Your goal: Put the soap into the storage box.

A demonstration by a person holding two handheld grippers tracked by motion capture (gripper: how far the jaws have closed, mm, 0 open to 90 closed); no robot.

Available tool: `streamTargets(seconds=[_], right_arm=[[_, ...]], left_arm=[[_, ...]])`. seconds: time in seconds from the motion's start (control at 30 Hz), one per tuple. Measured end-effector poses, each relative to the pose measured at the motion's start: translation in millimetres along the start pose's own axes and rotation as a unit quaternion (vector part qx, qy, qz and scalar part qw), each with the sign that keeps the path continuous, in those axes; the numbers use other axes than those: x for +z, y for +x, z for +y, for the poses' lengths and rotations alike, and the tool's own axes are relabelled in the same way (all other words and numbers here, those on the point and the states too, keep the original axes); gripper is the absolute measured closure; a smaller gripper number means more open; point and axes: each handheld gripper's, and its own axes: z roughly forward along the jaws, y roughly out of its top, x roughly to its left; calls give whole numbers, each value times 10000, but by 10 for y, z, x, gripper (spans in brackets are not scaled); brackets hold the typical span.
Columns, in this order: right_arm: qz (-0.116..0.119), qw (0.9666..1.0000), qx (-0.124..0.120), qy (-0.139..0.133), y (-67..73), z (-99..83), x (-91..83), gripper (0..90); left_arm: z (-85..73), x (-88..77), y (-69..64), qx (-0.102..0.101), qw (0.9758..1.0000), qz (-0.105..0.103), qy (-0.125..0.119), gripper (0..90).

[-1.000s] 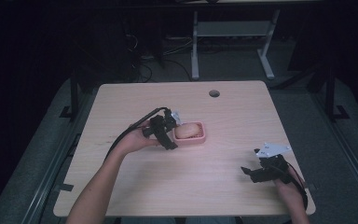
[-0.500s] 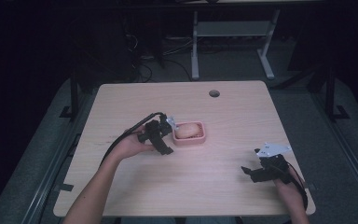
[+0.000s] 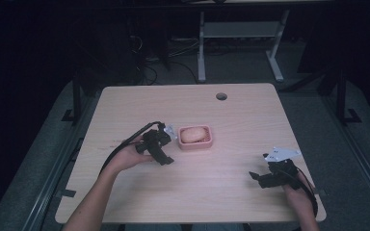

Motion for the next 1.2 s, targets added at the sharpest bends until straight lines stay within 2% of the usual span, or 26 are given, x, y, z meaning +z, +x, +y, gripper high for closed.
streamTargets(seconds=[0.4, 0.57, 1.2], right_arm=[[-6, 10000, 8, 26, -3, -6, 1, 140], [-13, 10000, 5, 34, -4, -9, 2, 140], [-38, 10000, 12, 62, 1, -9, 10, 139]], left_arm=[[-139, -27, -87, -36, 9999, 14, -164, 232], [-193, -43, -120, 7, 9999, 51, -151, 232], [-477, -92, -221, -152, 9995, 105, -257, 231]])
